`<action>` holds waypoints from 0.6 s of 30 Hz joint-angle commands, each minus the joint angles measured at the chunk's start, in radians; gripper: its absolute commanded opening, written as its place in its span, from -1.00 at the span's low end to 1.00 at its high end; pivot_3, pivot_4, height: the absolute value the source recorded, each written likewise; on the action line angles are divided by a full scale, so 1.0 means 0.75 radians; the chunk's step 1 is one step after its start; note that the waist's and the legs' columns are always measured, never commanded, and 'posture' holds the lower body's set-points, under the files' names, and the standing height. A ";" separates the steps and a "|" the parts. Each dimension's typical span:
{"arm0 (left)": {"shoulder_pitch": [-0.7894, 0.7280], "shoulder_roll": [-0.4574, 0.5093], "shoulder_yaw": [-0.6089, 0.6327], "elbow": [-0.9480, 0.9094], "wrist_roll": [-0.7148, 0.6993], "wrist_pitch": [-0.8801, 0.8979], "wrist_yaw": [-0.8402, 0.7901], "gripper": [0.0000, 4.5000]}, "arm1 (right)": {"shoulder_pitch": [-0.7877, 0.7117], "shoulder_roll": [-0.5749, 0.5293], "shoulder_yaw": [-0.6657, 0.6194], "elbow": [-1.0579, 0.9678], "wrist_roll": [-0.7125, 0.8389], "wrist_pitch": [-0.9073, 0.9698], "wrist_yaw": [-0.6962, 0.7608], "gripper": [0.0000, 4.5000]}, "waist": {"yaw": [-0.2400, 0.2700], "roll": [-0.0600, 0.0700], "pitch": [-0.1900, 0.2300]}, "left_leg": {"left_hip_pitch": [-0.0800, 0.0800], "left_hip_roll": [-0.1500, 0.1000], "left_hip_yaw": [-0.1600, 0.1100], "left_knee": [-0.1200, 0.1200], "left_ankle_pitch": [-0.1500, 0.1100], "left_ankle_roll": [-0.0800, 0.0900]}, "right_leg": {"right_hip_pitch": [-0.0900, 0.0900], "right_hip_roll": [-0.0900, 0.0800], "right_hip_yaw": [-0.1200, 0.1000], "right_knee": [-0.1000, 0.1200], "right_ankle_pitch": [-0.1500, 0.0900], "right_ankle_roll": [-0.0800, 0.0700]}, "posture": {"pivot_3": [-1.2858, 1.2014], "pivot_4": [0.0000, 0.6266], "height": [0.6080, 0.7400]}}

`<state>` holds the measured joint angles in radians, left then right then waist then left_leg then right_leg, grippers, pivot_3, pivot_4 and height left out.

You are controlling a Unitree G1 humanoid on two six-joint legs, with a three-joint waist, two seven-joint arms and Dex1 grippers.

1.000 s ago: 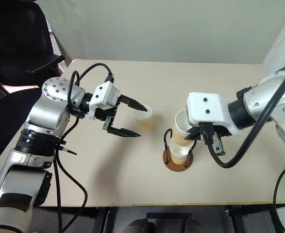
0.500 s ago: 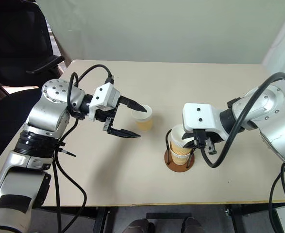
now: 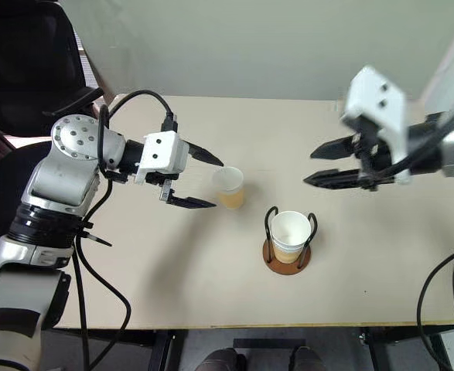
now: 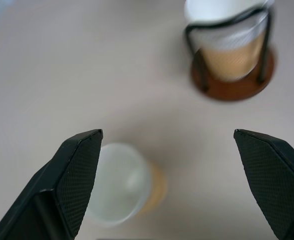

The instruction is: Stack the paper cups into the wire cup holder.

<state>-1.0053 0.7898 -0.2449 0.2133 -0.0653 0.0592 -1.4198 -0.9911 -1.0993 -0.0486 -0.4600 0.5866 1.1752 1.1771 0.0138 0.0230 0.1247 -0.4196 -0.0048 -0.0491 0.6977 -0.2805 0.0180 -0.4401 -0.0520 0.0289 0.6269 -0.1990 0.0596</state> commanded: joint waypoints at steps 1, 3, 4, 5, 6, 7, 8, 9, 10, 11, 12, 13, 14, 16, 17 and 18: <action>-0.025 -0.001 -0.045 -0.015 0.153 -0.065 0.102 1.00 | 0.067 -0.046 -0.117 -0.049 0.067 0.021 -0.032 0.01 | -0.001 0.000 0.000 | 0.000 0.000 0.000 0.000 0.000 0.000 | 0.000 0.000 0.000 0.000 0.000 0.000 | 0.03 -0.52 1.00; -0.038 -0.035 -0.083 0.003 0.235 -0.073 0.171 1.00 | 0.111 -0.070 -0.141 -0.056 0.092 0.035 -0.051 0.01 | -0.002 0.000 0.000 | 0.000 0.000 0.000 0.001 0.000 0.000 | -0.001 0.000 0.000 0.001 0.000 0.000 | 0.03 -0.52 1.00; -0.041 -0.054 -0.102 0.008 0.269 -0.075 0.197 1.00 | 0.126 -0.080 -0.148 -0.056 0.105 0.042 -0.058 0.01 | -0.001 0.000 0.000 | 0.000 0.000 0.000 0.001 0.000 -0.001 | -0.001 0.000 0.000 0.002 0.000 0.000 | 0.03 -0.52 1.00; -0.043 -0.074 -0.120 0.011 0.298 -0.073 0.217 1.00 | 0.134 -0.087 -0.153 -0.053 0.118 0.048 -0.064 0.01 | 0.000 0.000 0.000 | 0.000 0.000 0.000 0.001 0.001 -0.001 | -0.001 0.000 0.000 0.003 0.000 0.000 | 0.03 -0.52 1.00; -0.049 -0.091 -0.136 0.027 0.340 -0.078 0.252 1.00 | 0.140 -0.095 -0.155 -0.050 0.130 0.049 -0.069 0.01 | 0.000 0.000 0.000 | 0.000 0.000 0.000 0.001 0.001 -0.001 | -0.001 0.000 0.000 0.003 0.000 0.001 | 0.03 -0.52 1.00; -0.053 -0.105 -0.152 0.049 0.379 -0.091 0.283 1.00 | 0.141 -0.099 -0.155 -0.046 0.143 0.053 -0.076 0.01 | -0.001 0.000 0.000 | 0.000 0.000 0.001 0.002 0.001 -0.002 | -0.001 0.000 0.000 0.003 0.001 0.001 | 0.03 -0.52 1.00; -0.056 -0.118 -0.164 0.072 0.410 -0.101 0.308 1.00 | 0.142 -0.101 -0.156 -0.044 0.157 0.058 -0.082 0.01 | -0.001 0.000 0.000 | 0.000 0.000 0.001 0.002 0.001 -0.001 | -0.001 0.000 0.000 0.004 0.001 0.001 | 0.03 -0.52 1.00; -0.058 -0.126 -0.170 0.087 0.429 -0.109 0.323 1.00 | 0.143 -0.104 -0.157 -0.042 0.170 0.062 -0.089 0.01 | -0.001 0.000 0.000 | 0.000 0.000 0.001 0.002 0.001 -0.002 | -0.001 0.000 0.001 0.004 0.001 0.001 | 0.03 -0.52 1.00; -0.063 -0.137 -0.176 0.104 0.451 -0.114 0.346 1.00 | 0.145 -0.108 -0.158 -0.043 0.181 0.065 -0.094 0.01 | -0.001 0.000 0.000 | 0.000 0.000 0.000 0.001 0.001 -0.002 | -0.001 0.000 0.001 0.004 0.001 0.001 | 0.03 -0.52 1.00; -0.072 -0.148 -0.182 0.123 0.471 -0.118 0.366 1.00 | 0.149 -0.116 -0.158 -0.043 0.193 0.071 -0.095 0.01 | -0.001 0.000 0.000 | 0.000 0.000 0.001 0.001 0.001 -0.002 | -0.002 0.000 0.001 0.004 0.001 0.001 | 0.03 -0.52 1.00; -0.080 -0.156 -0.185 0.137 0.486 -0.122 0.379 1.00 | 0.152 -0.123 -0.158 -0.042 0.204 0.074 -0.097 0.01 | -0.001 0.000 0.000 | 0.000 0.000 0.001 0.001 0.001 -0.002 | -0.002 0.000 0.001 0.004 0.001 0.001 | 0.03 -0.52 1.00; -0.088 -0.165 -0.189 0.152 0.501 -0.126 0.397 1.00 | 0.156 -0.132 -0.158 -0.042 0.214 0.077 -0.097 0.01 | -0.001 0.000 0.000 | 0.000 0.000 0.000 0.000 0.001 -0.002 | -0.002 0.000 0.000 0.003 0.001 0.001 | 0.03 -0.52 1.00; -0.094 -0.175 -0.192 0.161 0.509 -0.127 0.405 1.00 | 0.160 -0.144 -0.156 -0.040 0.220 0.077 -0.096 0.01 | 0.000 0.000 0.000 | 0.000 0.000 0.000 0.000 0.001 -0.002 | -0.002 0.000 0.000 0.003 0.001 0.001 | 0.03 -0.52 1.00; -0.098 -0.191 -0.197 0.180 0.527 -0.136 0.420 1.00 | 0.164 -0.163 -0.151 -0.035 0.233 0.074 -0.098 0.01 | 0.002 0.000 0.000 | -0.001 0.000 0.000 -0.001 0.001 -0.002 | -0.002 0.000 0.000 0.002 0.001 0.001 | 0.03 -0.52 1.00; -0.098 -0.197 -0.202 0.194 0.536 -0.142 0.426 1.00 | 0.164 -0.171 -0.147 -0.032 0.238 0.070 -0.100 0.01 | 0.003 0.000 0.000 | -0.001 0.000 0.001 -0.001 0.001 -0.002 | -0.002 0.000 0.000 0.001 0.001 0.001 | 0.03 -0.52 1.00; -0.098 -0.200 -0.209 0.211 0.550 -0.152 0.433 1.00 | 0.163 -0.177 -0.144 -0.029 0.243 0.067 -0.102 0.01 | 0.003 0.000 0.000 | -0.001 0.000 0.001 -0.001 0.001 -0.002 | -0.002 0.000 0.000 0.001 0.001 0.001 | 0.03 -0.52 1.00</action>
<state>-1.0515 0.6425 -0.4040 0.3653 0.3319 -0.0383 -1.1131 -0.8611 -1.2072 -0.1245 -0.4778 0.7540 1.2318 1.1080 0.0161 0.0232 0.1248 -0.4202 -0.0050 -0.0485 0.6972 -0.2801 0.0168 -0.4417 -0.0522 0.0292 0.6276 -0.1985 0.0603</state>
